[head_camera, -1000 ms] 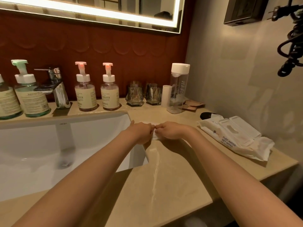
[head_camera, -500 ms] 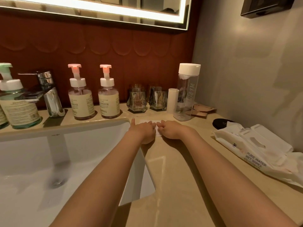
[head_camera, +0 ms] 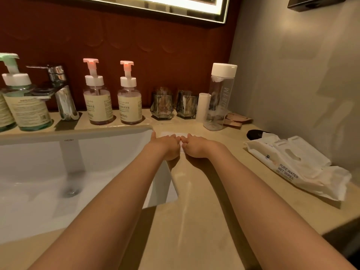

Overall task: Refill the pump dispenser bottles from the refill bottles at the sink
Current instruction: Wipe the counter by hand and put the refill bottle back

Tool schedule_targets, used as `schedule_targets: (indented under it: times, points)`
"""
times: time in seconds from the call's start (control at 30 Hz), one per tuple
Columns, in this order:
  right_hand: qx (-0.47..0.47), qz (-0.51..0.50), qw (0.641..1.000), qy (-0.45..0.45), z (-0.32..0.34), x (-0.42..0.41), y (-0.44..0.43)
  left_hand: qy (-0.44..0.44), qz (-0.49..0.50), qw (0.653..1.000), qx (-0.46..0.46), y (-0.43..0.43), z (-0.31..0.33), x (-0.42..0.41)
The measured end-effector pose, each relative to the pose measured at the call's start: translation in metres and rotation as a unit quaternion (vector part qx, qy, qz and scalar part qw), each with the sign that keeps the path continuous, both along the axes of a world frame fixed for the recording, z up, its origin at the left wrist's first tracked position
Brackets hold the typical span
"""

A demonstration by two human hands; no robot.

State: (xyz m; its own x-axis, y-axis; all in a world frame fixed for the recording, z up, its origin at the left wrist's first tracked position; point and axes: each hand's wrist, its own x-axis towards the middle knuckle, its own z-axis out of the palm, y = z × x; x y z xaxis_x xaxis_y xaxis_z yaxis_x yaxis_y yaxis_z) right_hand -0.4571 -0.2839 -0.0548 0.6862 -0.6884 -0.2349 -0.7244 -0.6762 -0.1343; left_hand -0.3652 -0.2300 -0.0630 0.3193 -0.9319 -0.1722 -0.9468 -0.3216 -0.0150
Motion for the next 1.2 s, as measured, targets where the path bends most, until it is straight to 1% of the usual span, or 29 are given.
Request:
schedule_targets:
  times: [0.13, 0.43, 0.57, 0.77, 0.9, 1.2]
  points:
    - [0.002, -0.007, 1.0, -0.002, 0.0, -0.023, 0.012, -0.024, -0.012, 1.0, 0.004, 0.007, -0.001, -0.022]
    - [0.007, -0.046, 0.999, -0.011, -0.001, -0.066, -0.008, -0.013, -0.047, 0.999, 0.013, -0.018, -0.001, -0.059]
    - [0.002, -0.066, 0.998, -0.007, -0.004, -0.068, -0.029, -0.01, -0.047, 0.999, 0.025, -0.037, 0.002, -0.069]
    - [-0.004, -0.097, 0.995, -0.007, -0.011, -0.052, -0.051, 0.0, -0.043, 0.999, 0.02, -0.051, 0.003, -0.065]
    - [0.008, -0.112, 0.994, -0.005, -0.011, -0.05, -0.046, 0.019, -0.035, 0.999, 0.011, -0.044, 0.002, -0.065]
    - [0.02, -0.085, 0.996, -0.001, -0.009, -0.04, 0.006, 0.037, -0.016, 0.999, 0.032, 0.009, 0.003, -0.051]
